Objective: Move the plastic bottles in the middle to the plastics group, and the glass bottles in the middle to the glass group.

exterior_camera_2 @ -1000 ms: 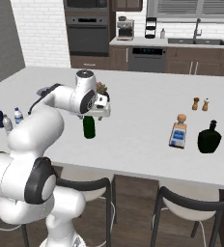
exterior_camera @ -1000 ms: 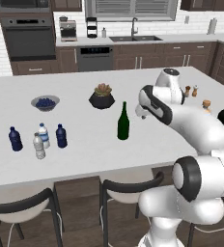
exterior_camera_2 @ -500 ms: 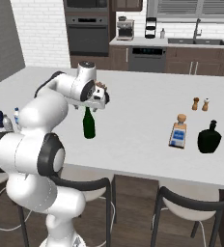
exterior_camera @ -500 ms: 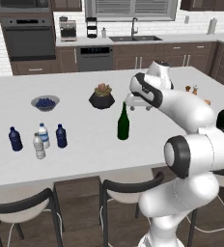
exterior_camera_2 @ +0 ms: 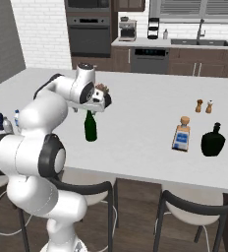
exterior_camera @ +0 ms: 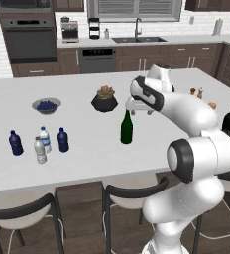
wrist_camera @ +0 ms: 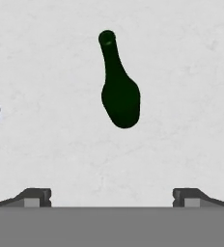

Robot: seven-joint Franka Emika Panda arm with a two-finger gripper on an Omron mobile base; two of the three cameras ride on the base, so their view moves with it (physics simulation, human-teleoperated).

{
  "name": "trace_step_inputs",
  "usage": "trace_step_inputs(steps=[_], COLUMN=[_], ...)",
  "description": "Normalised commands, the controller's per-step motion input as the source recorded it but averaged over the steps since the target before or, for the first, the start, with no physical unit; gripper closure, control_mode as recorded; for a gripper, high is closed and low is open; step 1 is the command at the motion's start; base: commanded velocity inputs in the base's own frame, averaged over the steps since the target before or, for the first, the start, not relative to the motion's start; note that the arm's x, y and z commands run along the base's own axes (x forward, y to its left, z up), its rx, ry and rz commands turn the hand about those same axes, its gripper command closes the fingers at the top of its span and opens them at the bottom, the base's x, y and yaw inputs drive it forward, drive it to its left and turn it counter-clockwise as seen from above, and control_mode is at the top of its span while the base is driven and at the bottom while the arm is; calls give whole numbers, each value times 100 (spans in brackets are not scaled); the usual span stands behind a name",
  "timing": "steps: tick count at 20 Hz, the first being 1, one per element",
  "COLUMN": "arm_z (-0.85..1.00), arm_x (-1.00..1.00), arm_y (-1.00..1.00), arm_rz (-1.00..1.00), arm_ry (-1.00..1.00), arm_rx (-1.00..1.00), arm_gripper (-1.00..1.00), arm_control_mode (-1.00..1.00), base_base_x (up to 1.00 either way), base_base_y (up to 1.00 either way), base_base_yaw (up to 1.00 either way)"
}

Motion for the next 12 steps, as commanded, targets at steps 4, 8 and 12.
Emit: trace_step_inputs(steps=[4,8,12], arm_z=[-43,-44,-16], arm_x=[2,0,19], arm_y=[0,0,0], arm_rz=[0,0,0], arm_ry=[-5,-13,-9], arm_rx=[-1,0,0], arm_gripper=[-100,-100,-100], arm_control_mode=[-100,-100,-100], base_base_x=[0,0,0], base_base_y=[0,0,0], base_base_yaw=[0,0,0])
